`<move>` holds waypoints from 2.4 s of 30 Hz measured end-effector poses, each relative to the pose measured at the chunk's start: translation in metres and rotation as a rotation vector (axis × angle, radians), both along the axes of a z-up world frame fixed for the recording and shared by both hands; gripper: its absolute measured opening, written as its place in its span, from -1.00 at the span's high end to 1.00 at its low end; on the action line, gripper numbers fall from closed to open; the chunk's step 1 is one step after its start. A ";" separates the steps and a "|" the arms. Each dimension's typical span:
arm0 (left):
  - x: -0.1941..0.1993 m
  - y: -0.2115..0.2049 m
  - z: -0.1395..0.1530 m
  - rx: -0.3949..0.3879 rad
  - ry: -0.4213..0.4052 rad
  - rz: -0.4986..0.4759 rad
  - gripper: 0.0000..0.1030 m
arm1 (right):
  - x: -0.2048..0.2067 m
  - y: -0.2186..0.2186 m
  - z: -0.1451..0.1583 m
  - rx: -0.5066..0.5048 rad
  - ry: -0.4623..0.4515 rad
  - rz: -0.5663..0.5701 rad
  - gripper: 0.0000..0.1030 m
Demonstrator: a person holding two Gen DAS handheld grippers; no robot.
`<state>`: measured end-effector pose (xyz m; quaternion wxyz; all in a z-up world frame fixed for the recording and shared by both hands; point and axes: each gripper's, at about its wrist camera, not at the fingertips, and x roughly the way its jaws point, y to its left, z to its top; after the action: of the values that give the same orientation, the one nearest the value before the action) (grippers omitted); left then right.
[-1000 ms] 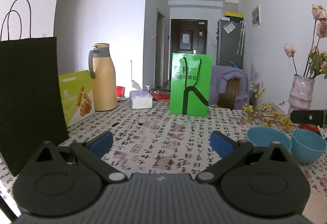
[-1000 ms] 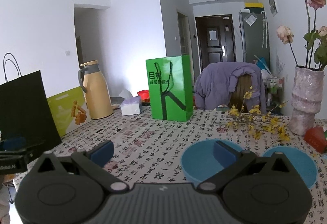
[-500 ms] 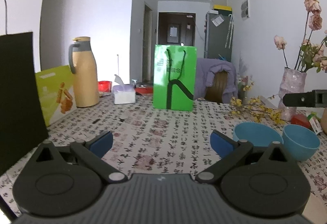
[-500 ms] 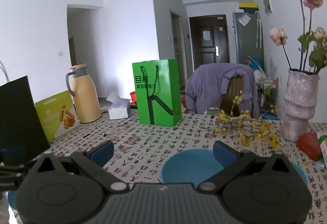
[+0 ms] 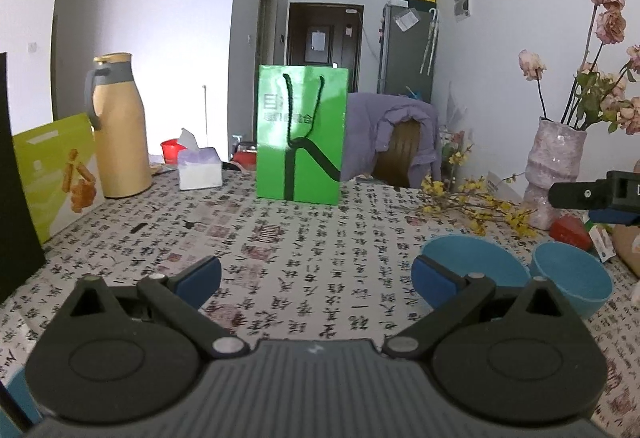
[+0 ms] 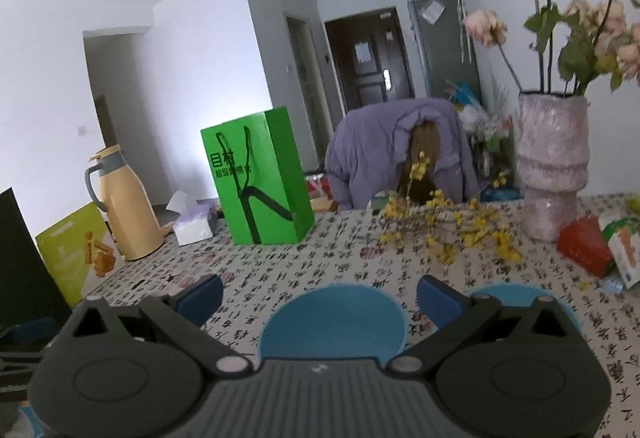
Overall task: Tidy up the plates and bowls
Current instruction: 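Move both open grippers onto the rim of the next blue bowl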
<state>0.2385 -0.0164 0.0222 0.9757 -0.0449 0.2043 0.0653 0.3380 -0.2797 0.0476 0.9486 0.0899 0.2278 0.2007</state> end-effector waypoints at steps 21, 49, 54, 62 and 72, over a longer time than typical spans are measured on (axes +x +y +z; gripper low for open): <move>0.070 -0.029 0.004 -0.040 0.097 0.032 -1.00 | 0.048 -0.018 -0.021 -0.011 0.079 -0.069 -1.00; 0.133 -0.052 -0.031 -0.047 0.300 0.058 -1.00 | 0.069 -0.004 -0.055 -0.153 0.124 -0.058 -0.75; 0.141 -0.053 -0.039 -0.048 0.322 0.075 -1.00 | 0.075 0.001 -0.066 -0.175 0.151 -0.033 -0.52; 0.149 -0.056 -0.046 -0.063 0.347 0.074 -1.00 | 0.079 0.008 -0.076 -0.211 0.169 -0.018 -0.39; 0.156 -0.060 -0.054 -0.070 0.363 0.066 -0.83 | 0.080 0.008 -0.078 -0.216 0.162 -0.013 -0.20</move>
<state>0.3948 -0.0768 -0.0316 0.9180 -0.0730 0.3776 0.0971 0.4180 -0.2713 -0.0306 0.9326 0.0047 0.3231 0.1609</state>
